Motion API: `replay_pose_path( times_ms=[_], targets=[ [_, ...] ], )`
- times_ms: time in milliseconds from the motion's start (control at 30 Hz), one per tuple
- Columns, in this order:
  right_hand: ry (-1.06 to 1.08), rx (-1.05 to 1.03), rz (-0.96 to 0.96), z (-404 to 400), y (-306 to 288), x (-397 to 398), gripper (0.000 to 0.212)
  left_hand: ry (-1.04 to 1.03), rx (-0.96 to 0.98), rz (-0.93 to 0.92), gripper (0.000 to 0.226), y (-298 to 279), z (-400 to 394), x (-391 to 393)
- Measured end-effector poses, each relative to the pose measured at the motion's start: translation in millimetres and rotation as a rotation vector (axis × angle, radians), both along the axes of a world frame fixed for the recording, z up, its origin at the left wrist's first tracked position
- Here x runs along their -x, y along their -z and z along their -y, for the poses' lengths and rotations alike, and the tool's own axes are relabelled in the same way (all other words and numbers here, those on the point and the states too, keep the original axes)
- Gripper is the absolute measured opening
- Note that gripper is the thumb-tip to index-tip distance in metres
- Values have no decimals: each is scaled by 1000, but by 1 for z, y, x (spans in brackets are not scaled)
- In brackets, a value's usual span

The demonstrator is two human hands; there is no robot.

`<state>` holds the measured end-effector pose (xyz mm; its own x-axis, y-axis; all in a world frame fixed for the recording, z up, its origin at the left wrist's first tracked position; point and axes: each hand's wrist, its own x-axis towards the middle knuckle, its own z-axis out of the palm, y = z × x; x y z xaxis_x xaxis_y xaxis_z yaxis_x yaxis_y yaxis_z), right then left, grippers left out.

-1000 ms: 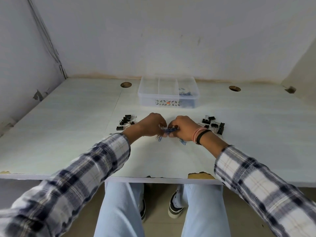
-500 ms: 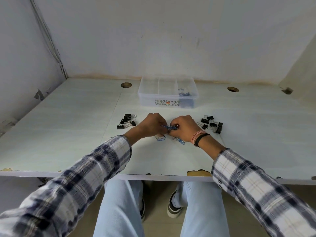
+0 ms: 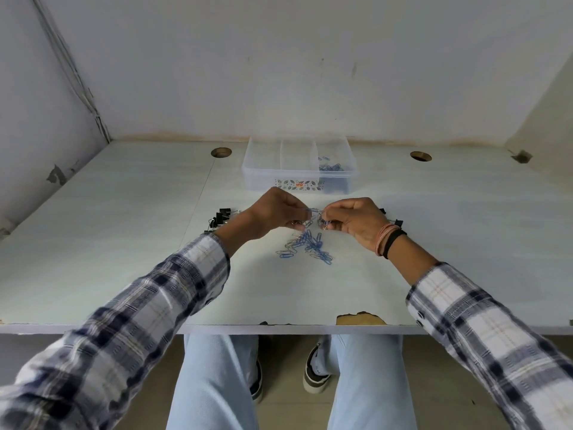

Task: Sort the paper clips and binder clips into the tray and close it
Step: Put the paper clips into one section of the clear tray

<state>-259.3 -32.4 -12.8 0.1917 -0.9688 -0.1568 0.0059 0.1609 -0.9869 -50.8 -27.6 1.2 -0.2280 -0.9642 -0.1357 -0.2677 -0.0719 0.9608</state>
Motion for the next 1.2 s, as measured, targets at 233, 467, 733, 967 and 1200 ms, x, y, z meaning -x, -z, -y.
replay_pose_path(
  times_ms=[233, 467, 733, 967, 1200],
  targets=[
    [38, 39, 126, 42, -38, 22, 13, -2, 41, -72, 27, -37, 47, 15],
    [125, 86, 141, 113, -78, 32, 3, -77, 54, -51, 21, -77, 126, 42],
    [150, -33, -279, 166, -70, 18, 10, -42, -31, 360, 14, -66, 183, 69],
    [77, 17, -362, 136, -94, 23, 27, -62, -45, 309, 16, -81, 162, 65],
    [-385, 112, -936, 64, -70, 24, 35, 242, -101, 628, 35, -68, 79, 38]
  ],
)
